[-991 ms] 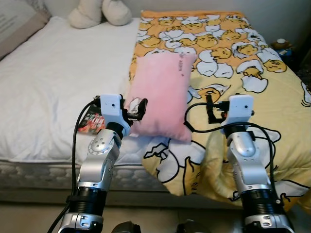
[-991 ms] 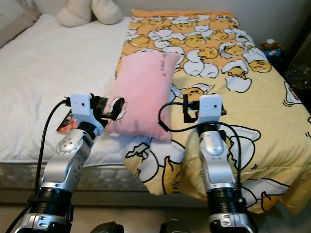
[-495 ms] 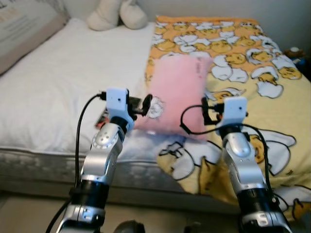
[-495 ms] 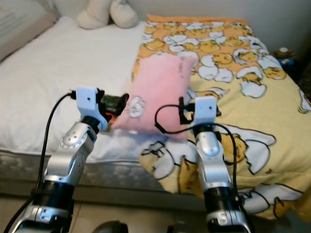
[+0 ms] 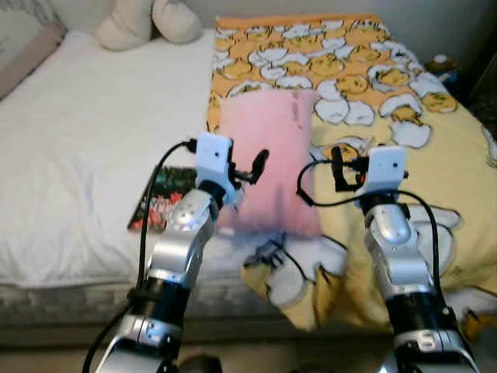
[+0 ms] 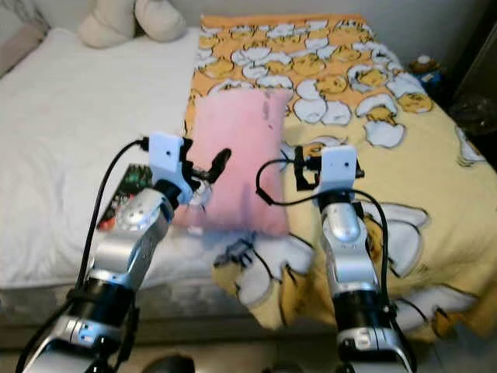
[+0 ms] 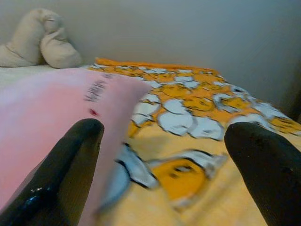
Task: Clean up the room
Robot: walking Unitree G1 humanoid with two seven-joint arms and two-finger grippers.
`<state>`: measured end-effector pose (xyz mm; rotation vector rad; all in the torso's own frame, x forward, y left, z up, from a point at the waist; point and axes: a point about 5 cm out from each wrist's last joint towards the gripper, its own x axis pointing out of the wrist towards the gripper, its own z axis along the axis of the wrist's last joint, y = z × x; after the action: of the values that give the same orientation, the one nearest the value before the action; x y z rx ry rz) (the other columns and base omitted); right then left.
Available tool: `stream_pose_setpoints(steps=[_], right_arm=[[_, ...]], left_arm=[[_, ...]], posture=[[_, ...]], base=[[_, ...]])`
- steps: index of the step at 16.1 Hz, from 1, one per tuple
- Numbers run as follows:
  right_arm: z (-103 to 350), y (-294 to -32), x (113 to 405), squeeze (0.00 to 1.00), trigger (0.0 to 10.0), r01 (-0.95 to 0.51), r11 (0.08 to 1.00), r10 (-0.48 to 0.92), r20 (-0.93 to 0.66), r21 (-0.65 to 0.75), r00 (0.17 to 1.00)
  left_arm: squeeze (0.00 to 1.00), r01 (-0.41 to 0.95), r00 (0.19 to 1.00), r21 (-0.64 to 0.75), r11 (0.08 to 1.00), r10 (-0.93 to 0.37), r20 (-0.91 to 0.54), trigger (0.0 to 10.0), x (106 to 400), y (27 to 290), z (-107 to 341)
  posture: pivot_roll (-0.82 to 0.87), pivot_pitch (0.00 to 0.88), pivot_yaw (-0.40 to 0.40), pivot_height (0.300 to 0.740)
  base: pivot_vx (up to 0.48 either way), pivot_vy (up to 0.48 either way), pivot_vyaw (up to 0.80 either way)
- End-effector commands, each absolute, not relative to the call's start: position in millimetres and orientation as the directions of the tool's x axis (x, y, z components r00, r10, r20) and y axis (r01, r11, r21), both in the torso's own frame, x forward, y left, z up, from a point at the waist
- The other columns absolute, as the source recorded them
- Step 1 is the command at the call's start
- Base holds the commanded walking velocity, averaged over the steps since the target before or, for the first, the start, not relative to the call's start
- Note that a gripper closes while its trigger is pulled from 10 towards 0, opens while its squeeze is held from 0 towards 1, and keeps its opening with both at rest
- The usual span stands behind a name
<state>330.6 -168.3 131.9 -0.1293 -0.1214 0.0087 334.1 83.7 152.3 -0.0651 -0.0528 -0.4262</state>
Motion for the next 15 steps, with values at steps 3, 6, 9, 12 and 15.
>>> stream_pose_setpoints(steps=[3,6,9,12,15], right_arm=[[136.0,-158.2,333.7,0.00,10.0,-0.019,0.994,0.034,0.142,-0.105,0.989],[141.7,-172.9,343.1,0.00,10.0,0.033,0.998,-0.025,0.133,-0.058,0.991],[139.4,-200.1,346.5,0.00,10.0,0.110,0.993,-0.108,0.087,-0.030,0.990],[123.5,-221.8,339.0,0.00,10.0,0.147,0.984,-0.144,-0.037,0.100,0.989],[98.4,-236.6,322.9,0.00,10.0,0.184,0.949,-0.144,-0.167,0.257,0.975]], left_arm=[[0.00,0.432,0.902,-0.052,0.900,-0.431,0.030,10.0,334.7,82.0,145.6],[0.00,0.420,0.906,-0.093,0.903,-0.423,-0.016,10.0,348.6,84.9,138.9],[0.00,0.380,0.912,-0.152,0.912,-0.397,-0.102,10.0,360.5,99.7,123.7],[0.00,0.314,0.919,-0.226,0.922,-0.355,-0.172,10.0,363.6,113.9,108.7],[0.00,0.280,0.899,-0.409,0.868,-0.386,-0.205,10.0,361.4,108.9,92.8]], posture=[[-0.18,0.000,0.057,0.703],[-0.17,0.000,0.051,0.703],[-0.17,0.000,0.045,0.703],[-0.18,0.000,0.035,0.703],[-0.22,0.000,0.037,0.703]], base=[[0.315,0.000,0.00],[0.000,0.000,0.00],[0.000,0.000,0.00],[0.000,0.000,0.00],[0.000,0.000,0.00]])
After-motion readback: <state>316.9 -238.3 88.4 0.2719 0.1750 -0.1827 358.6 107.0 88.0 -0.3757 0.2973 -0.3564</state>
